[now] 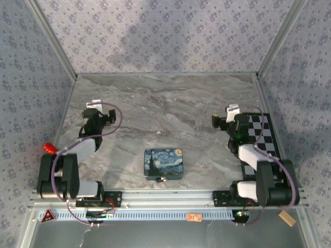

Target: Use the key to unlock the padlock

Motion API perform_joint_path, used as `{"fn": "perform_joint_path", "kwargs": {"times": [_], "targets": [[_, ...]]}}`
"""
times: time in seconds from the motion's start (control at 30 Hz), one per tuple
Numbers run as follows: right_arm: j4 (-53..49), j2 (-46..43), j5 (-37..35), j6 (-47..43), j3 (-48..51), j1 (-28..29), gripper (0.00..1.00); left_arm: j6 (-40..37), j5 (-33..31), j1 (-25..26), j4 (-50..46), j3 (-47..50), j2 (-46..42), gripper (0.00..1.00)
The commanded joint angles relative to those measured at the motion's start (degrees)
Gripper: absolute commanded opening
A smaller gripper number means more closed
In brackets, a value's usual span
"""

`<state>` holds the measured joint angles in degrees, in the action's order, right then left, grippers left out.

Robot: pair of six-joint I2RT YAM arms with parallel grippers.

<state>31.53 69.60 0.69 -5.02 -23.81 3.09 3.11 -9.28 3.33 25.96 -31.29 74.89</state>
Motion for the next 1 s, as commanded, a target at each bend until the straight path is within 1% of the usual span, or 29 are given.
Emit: {"fn": "perform_joint_path", "kwargs": {"times": [0.0, 0.07, 0.13, 0.2, 0.23, 0.27, 0.3, 0.4, 0.43, 0.47, 0.5, 0.53, 0.6, 0.63, 0.7, 0.77, 0.83, 0.9, 0.97], "targets": [[-9.7, -9.9, -0.1, 0.3, -1.8, 2.1, 1.0, 2.7, -1.1, 2.6, -12.4, -2.5, -6.9, 1.0], [-13.6, -16.0, 1.6, 2.4, -2.3, 3.2, 1.0, 6.4, 3.0, 2.8, -16.3, -3.1, -12.1, 1.0], [-19.8, -21.9, 3.5, 5.7, -3.7, 3.9, 1.0, 12.4, 3.6, 2.8, -21.4, -4.0, -16.9, 1.0], [-25.9, -26.0, 3.3, 11.6, -5.0, 4.0, 1.0, 21.6, -0.9, 2.9, -28.5, -4.7, -21.2, 1.0], [-29.3, -28.2, 2.0, 16.1, -5.5, 4.0, 1.0, 29.0, -5.2, 2.7, -34.1, -5.3, -23.1, 1.0], [-32.4, -30.0, 0.5, 20.9, -5.9, 4.0, 1.0, 34.6, -8.1, 2.5, -39.9, -5.9, -24.8, 1.0], [-35.2, -31.5, -0.6, 24.7, -6.3, 3.8, 1.0, 37.1, -9.4, 2.3, -43.4, -5.9, -26.3, 1.0], [-46.6, -35.6, -2.8, 37.0, -7.6, 2.0, 1.0, 39.6, -6.7, 0.1, -47.7, -3.5, -31.9, 1.0], [-48.8, -36.7, -1.6, 40.4, -7.1, 1.2, 1.0, 40.4, -5.3, -0.8, -47.4, -2.0, -33.8, 1.0], [-48.2, -37.4, 1.7, 40.5, -6.0, -0.3, 1.0, 39.5, -1.0, -1.7, -45.1, -0.1, -35.6, 1.0], [-47.0, -37.7, 6.6, 38.7, -5.0, -1.7, 1.0, 37.5, 5.2, -2.6, -42.3, 1.5, -36.9, 1.0], [-46.1, -37.5, 8.5, 37.6, -4.8, -2.7, 1.0, 36.2, 9.5, -2.9, -40.2, 2.7, -37.6, 1.0], [-47.8, -36.0, 13.5, 35.8, -5.6, -3.0, 1.0, 35.4, 16.3, -2.9, -38.0, 3.6, -37.1, 1.0], [-49.5, -35.0, 14.5, 35.2, -6.6, -2.6, 1.0, 35.1, 18.7, -2.8, -38.2, 3.3, -36.0, 1.0], [-54.8, -31.9, 14.5, 34.3, -9.5, 0.0, 1.0, 34.3, 23.0, -1.5, -39.0, 2.2, -33.1, 1.0], [-59.7, -28.4, 13.3, 33.9, -12.8, 4.5, 1.0, 33.4, 23.5, 1.6, -40.9, 0.5, -30.6, 1.0], [-64.0, -25.6, 9.6, 35.1, -15.3, 10.9, 1.0, 32.5, 23.2, 6.1, -41.4, -0.8, -29.0, 1.0], [-68.3, -23.9, 4.0, 37.9, -16.8, 18.0, 0.99, 31.8, 20.9, 11.5, -42.2, -2.0, -27.9, 1.0], [-71.9, -22.7, 0.3, 41.6, -17.4, 22.8, 0.98, 31.6, 18.3, 15.7, -43.0, -3.1, -27.1, 1.0]]}}
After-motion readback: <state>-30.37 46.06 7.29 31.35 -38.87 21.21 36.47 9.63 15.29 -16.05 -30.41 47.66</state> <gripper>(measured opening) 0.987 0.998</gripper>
